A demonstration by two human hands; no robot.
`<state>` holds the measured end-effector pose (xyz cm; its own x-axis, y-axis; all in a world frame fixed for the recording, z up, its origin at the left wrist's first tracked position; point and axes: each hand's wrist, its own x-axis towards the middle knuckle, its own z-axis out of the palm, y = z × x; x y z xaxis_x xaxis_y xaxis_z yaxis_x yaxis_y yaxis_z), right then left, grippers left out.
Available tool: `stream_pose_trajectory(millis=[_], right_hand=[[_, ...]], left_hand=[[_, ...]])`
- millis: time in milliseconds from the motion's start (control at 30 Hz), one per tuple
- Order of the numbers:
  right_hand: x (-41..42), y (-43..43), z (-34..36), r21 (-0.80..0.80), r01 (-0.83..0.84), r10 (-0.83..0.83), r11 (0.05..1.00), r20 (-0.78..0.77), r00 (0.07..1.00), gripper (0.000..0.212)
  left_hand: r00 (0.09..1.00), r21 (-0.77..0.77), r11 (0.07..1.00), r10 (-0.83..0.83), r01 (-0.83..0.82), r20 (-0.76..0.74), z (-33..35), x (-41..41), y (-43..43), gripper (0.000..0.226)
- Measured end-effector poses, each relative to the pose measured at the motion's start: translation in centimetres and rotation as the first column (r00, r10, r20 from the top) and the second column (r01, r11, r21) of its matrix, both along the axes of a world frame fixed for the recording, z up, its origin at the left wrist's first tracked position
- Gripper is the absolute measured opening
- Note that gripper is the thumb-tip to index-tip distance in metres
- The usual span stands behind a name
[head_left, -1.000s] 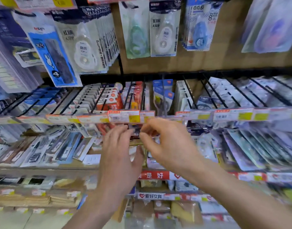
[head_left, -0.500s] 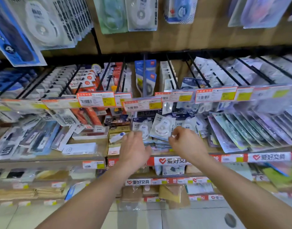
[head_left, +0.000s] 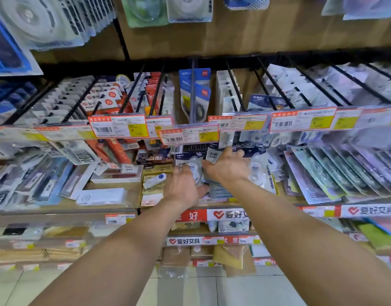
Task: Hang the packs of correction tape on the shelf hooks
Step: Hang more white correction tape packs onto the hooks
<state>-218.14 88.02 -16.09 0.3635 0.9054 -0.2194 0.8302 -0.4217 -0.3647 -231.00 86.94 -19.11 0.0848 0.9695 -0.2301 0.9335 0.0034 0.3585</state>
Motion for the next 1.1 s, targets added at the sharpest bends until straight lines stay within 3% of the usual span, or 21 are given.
stream_pose_trajectory(millis=[200,367,500,800,933,1100], right_hand=[[-0.3,0.2,-0.9,-0.016,-0.024,0.025,1.000,0.037,0.999,0.077],[0.1,-0.3,-0.6,-0.014,0.005,-0.005,1.000,-0.024,1.000,0.077],[0.2,-1.0,0.0,0.002,-0.005,0.005,1.000,-0.025,1.000,0.080],[0.2,-3.9,1.7,-0.111,-0.003,0.004,0.994,0.008,1.000,0.102],[0.5,-5.9,1.4,-0.158,0.019,-0.036,0.987,-0.110,0.993,0.117],[0.8,-8.6,0.9,-0.093,0.019,-0.041,0.995,-0.238,0.970,0.131]], left_hand=[[0.998,0.028,0.999,0.027,-0.028,0.060,-0.4,-0.2,0.4,0.085],[0.985,-0.133,0.978,0.167,-0.161,0.036,0.2,-0.2,0.9,0.092],[0.983,-0.184,0.967,0.182,-0.173,0.029,0.4,0.0,1.0,0.104],[0.992,-0.053,0.992,0.120,-0.118,0.030,1.2,-1.2,-0.6,0.102],[0.994,0.022,0.995,0.097,-0.098,0.042,1.9,-2.7,-2.1,0.102],[0.992,0.028,0.998,0.045,-0.049,0.116,2.0,-5.4,-5.6,0.113]])
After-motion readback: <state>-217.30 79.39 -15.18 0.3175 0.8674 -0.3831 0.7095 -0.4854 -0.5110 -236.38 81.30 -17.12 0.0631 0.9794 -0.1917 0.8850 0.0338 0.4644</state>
